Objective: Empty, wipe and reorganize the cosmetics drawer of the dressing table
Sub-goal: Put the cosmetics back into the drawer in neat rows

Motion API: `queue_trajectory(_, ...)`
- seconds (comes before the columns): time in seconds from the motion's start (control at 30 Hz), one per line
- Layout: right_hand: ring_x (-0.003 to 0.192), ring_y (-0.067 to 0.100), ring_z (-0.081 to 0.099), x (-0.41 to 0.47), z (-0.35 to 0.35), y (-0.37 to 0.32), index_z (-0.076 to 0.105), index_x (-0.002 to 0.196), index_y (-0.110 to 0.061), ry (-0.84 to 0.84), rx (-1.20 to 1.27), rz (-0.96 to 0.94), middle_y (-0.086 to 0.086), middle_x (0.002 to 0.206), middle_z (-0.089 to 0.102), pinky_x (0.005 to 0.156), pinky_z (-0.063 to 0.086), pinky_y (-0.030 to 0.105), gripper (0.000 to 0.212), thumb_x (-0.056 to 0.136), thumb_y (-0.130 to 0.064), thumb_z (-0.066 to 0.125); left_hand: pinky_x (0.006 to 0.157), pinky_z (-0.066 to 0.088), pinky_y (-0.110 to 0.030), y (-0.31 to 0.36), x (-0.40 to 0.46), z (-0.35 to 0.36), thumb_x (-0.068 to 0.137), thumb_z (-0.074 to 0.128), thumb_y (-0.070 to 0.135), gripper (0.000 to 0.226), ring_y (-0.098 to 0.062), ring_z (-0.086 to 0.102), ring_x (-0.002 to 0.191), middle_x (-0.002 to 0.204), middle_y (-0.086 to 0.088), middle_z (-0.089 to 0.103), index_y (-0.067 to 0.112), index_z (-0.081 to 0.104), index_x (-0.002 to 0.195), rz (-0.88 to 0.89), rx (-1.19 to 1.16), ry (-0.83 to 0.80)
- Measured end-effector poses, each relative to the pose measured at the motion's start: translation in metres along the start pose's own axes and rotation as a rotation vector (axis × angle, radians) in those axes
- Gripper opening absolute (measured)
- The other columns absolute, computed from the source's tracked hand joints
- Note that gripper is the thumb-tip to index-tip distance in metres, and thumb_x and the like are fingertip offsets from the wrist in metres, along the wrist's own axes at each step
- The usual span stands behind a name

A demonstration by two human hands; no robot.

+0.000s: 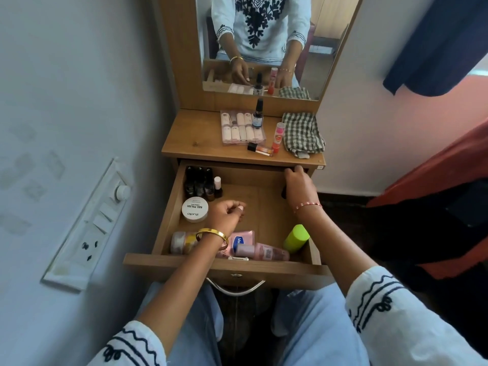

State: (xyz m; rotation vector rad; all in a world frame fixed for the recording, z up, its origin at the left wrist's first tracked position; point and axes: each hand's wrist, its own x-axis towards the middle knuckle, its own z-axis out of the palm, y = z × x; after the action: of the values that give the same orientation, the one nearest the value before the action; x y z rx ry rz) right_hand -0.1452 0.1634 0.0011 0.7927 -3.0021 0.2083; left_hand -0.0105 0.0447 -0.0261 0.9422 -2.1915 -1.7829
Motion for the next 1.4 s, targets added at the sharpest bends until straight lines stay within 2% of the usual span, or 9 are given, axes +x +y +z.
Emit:
queue_trajectory(0.3,0.09,0.027,0.06,-0.005,-0.022,-0.015,0.061,0.105,-0.005,0.199,0.251,-0.079,0.013,0.103,0.06,0.076,0.05,0.033,0.02,0.092,-0.013,0.048,0.069,0.047,-0.017,0.013,0.001,0.001,0.092,0.049,0.009,0.018,-0.006,0.059,0.07,0.089,-0.004,0.065,0.008,0.065,0.102,0.073,-0.026,0.001)
queue_trajectory(0.47,0.099,0.026,0.06,0.01,-0.047,-0.043,0.061,0.11,-0.006,0.294,0.359,-0.198,0.012,0.116,0.06,0.087,0.049,0.033,0.022,0.092,-0.01,0.049,0.069,0.047,-0.019,0.042,0.022,-0.011,0.09,0.052,0.006,0.017,-0.006,0.057,0.068,0.077,0.003,0.063,0.008,0.065,0.1,0.124,-0.088,0.073)
queue_trajectory(0.7,0.102,0.03,0.059,0.045,-0.05,-0.07,0.055,0.114,-0.004,0.068,0.059,-0.192,0.015,0.117,0.056,0.084,0.052,0.038,0.023,0.093,-0.003,0.045,0.062,0.047,-0.021,0.065,0.05,-0.028,0.09,0.048,0.006,0.018,-0.01,0.058,0.068,0.073,0.006,0.062,0.013,0.064,0.095,0.119,-0.129,0.16)
queue_trajectory(0.83,0.103,0.03,0.058,0.048,-0.043,-0.07,0.053,0.118,-0.006,0.047,0.045,-0.191,0.014,0.119,0.055,0.082,0.05,0.037,0.026,0.092,-0.004,0.045,0.067,0.049,-0.021,0.066,0.052,-0.027,0.092,0.046,0.006,0.02,-0.008,0.059,0.07,0.08,0.001,0.063,0.01,0.063,0.101,0.083,-0.181,0.15)
queue_trajectory(0.9,0.099,0.027,0.06,0.046,-0.042,-0.069,0.056,0.115,-0.01,0.069,0.143,-0.146,0.011,0.114,0.059,0.079,0.051,0.035,0.026,0.091,-0.006,0.049,0.069,0.05,-0.022,0.066,0.051,-0.024,0.093,0.046,0.007,0.021,-0.009,0.059,0.071,0.087,-0.004,0.064,0.008,0.062,0.105,0.06,-0.218,0.14)
queue_trajectory(1.03,0.083,0.014,0.061,0.038,-0.043,-0.067,0.065,0.101,-0.01,0.038,0.742,0.03,0.005,0.093,0.067,0.068,0.052,0.019,0.017,0.084,-0.008,0.064,0.074,0.052,-0.026,0.067,0.05,-0.017,0.095,0.046,0.011,0.028,-0.013,0.059,0.075,0.098,-0.008,0.061,0.003,0.055,0.121,0.027,-0.318,0.13)
queue_trajectory(1.1,0.079,0.013,0.063,0.03,-0.043,-0.063,0.065,0.093,-0.01,-0.026,0.907,0.034,0.006,0.09,0.068,0.068,0.053,0.02,0.014,0.08,-0.007,0.07,0.07,0.053,-0.025,0.07,0.047,-0.014,0.095,0.045,0.011,0.03,-0.011,0.059,0.073,0.099,-0.009,0.061,0.002,0.053,0.123,0.017,-0.373,0.111)
queue_trajectory(1.27,0.061,0.008,0.056,0.012,-0.041,-0.056,0.065,0.096,-0.003,-0.09,1.044,0.024,0.003,0.078,0.064,0.049,0.046,0.007,0.016,0.081,-0.006,0.069,0.057,0.054,-0.016,0.071,0.038,-0.009,0.093,0.049,0.004,0.029,-0.013,0.061,0.068,0.099,-0.016,0.061,-0.003,0.053,0.12,0.019,-0.458,0.085)
queue_trajectory(1.4,0.069,0.007,0.055,0.008,-0.044,-0.052,0.067,0.094,-0.005,-0.014,0.972,-0.01,-0.006,0.073,0.059,0.061,0.044,0.011,0.012,0.083,-0.01,0.066,0.063,0.056,-0.021,0.069,0.034,-0.007,0.093,0.047,0.004,0.024,-0.014,0.063,0.073,0.095,-0.013,0.064,-0.002,0.053,0.116,0.001,-0.496,0.084)
